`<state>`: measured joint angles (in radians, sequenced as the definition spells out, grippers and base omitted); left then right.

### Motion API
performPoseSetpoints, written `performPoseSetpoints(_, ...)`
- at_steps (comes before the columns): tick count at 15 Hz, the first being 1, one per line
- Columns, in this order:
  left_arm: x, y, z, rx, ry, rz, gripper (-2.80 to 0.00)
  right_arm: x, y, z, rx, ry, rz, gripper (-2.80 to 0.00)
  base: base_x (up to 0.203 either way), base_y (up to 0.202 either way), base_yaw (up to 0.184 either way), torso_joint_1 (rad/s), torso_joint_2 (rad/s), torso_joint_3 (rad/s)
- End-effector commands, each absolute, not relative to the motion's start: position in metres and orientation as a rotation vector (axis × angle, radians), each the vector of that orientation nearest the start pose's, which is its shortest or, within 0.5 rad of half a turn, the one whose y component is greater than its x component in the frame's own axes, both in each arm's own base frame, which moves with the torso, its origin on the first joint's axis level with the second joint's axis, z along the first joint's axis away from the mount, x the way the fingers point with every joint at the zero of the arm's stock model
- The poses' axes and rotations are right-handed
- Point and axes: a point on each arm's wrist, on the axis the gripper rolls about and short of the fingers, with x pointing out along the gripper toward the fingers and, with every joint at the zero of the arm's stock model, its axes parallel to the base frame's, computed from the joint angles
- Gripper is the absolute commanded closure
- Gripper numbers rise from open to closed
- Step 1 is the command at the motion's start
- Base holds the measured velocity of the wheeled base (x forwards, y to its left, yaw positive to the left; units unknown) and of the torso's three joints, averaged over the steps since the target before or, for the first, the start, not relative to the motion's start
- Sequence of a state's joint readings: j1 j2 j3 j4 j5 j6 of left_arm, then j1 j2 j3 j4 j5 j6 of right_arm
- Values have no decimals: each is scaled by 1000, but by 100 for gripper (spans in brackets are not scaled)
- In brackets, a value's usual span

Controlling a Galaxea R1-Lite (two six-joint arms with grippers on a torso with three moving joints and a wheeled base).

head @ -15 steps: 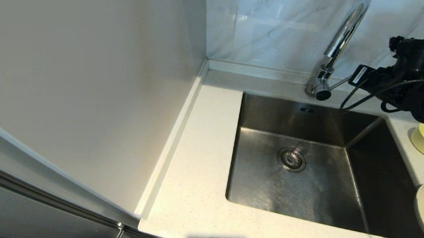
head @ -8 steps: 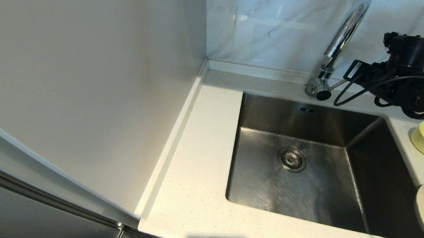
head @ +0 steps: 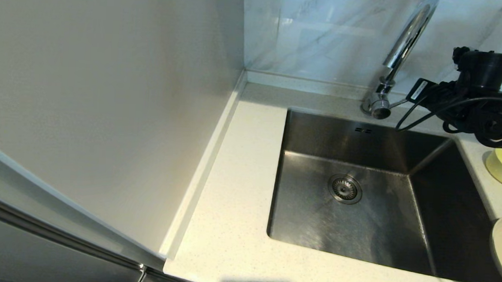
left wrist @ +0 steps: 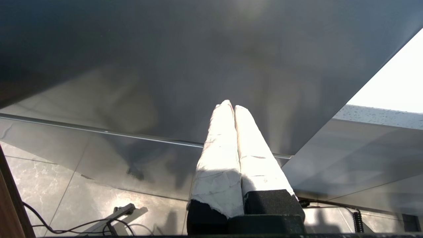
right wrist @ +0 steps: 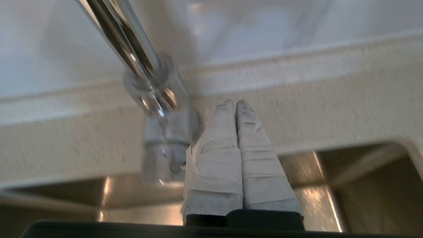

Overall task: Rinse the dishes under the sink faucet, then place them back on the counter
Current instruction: Turn on the faucet, then pick up the bowl

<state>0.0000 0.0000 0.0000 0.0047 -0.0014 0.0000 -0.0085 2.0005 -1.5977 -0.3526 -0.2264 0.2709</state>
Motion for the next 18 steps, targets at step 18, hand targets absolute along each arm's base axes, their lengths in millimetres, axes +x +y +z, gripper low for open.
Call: performPoseSetpoints(18,-23,0,75,0,5,-2,0,176,-40,316,-74,567,-443,0,0,0,0,0,0,0)
